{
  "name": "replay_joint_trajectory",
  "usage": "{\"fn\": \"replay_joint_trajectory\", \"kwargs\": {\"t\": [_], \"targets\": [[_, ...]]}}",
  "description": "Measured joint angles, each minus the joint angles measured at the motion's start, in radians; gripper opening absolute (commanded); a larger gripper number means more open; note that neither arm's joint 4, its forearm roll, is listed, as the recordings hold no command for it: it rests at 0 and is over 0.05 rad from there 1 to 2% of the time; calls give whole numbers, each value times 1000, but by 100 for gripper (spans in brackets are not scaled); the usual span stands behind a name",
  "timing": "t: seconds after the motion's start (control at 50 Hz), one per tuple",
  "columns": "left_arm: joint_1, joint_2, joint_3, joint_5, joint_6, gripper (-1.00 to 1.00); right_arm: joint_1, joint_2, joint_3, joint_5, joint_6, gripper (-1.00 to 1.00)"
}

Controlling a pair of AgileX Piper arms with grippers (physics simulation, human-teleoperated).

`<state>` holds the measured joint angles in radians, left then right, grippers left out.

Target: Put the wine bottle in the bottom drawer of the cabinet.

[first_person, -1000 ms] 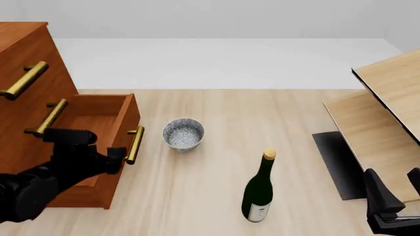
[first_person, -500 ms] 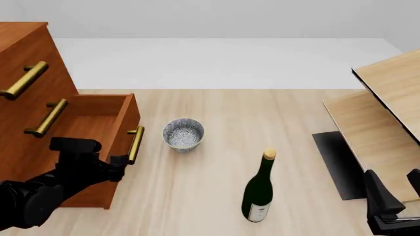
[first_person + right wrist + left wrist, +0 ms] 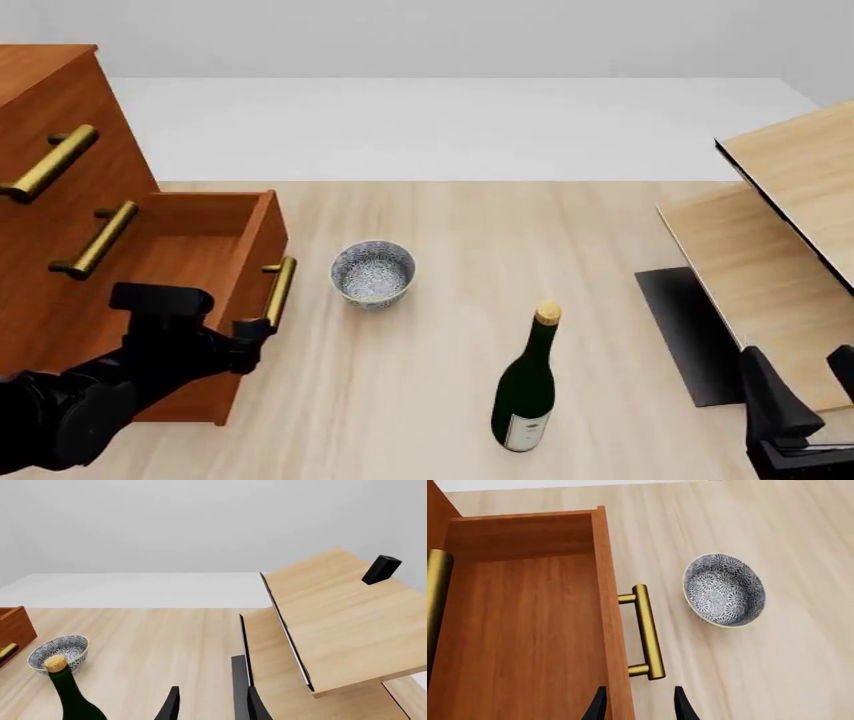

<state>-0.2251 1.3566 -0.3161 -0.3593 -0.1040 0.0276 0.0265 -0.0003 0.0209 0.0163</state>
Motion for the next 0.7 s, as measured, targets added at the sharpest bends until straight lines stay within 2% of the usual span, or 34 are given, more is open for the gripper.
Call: {"fn": "replay_joint_trajectory", "kwargs": {"t": [0.7], "targets": [[-68, 15, 7, -53, -25, 100, -1, -19, 0, 15, 3, 100]]}}
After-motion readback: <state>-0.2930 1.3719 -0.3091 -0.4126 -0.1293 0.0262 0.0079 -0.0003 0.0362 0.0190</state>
